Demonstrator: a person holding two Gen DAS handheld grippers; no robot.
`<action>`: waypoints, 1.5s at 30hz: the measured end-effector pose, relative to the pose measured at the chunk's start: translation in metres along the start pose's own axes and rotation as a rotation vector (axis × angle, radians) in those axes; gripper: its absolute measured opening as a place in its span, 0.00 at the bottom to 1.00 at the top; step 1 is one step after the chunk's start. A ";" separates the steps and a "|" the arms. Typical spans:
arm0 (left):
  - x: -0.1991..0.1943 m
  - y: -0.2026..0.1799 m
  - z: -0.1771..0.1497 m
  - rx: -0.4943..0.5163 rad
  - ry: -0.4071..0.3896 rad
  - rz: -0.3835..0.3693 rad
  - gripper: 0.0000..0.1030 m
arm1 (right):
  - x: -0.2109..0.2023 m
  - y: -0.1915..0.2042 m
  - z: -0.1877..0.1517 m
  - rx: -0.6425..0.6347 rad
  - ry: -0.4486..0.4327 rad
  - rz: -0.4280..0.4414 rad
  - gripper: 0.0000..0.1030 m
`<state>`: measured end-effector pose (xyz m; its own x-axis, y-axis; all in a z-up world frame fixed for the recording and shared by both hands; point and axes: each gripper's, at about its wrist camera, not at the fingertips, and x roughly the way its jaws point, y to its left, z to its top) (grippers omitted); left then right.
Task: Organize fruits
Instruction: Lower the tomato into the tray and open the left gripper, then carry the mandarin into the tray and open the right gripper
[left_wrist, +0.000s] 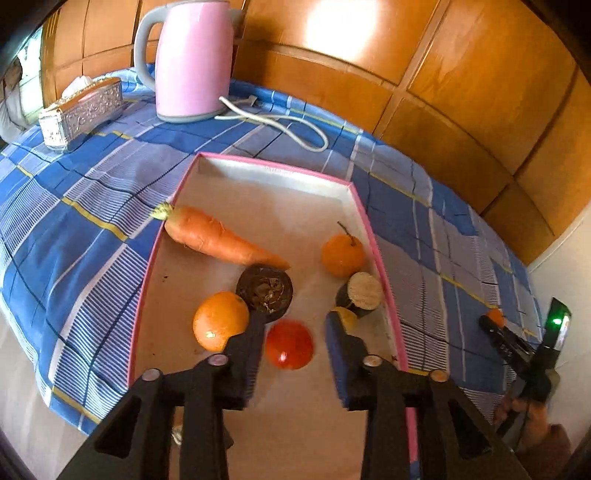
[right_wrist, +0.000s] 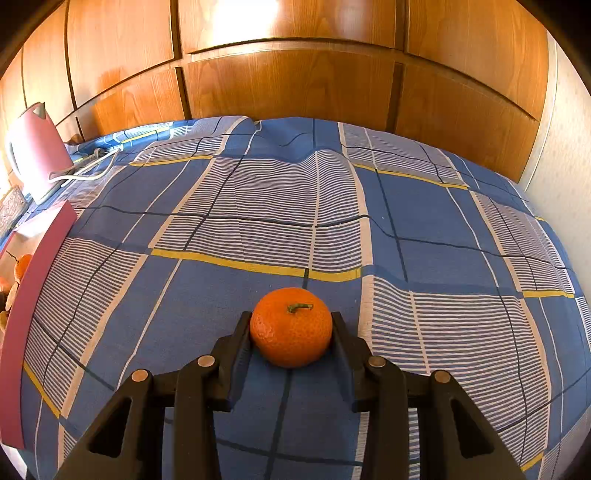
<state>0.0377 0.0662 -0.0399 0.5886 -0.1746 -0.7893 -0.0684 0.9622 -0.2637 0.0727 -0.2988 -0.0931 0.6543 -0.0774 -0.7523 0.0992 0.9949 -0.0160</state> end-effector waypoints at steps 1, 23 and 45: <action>0.001 0.000 -0.001 0.007 -0.004 0.023 0.36 | 0.000 0.000 0.000 0.000 0.000 0.000 0.39; -0.022 0.006 -0.008 0.041 -0.086 0.129 0.50 | 0.000 0.006 0.002 -0.019 0.009 -0.022 0.39; -0.043 0.019 -0.010 0.022 -0.152 0.159 0.57 | -0.062 0.197 0.013 -0.380 0.019 0.466 0.38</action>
<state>0.0033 0.0896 -0.0165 0.6866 0.0121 -0.7269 -0.1535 0.9797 -0.1286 0.0610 -0.0993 -0.0412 0.5505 0.3700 -0.7484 -0.4722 0.8772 0.0864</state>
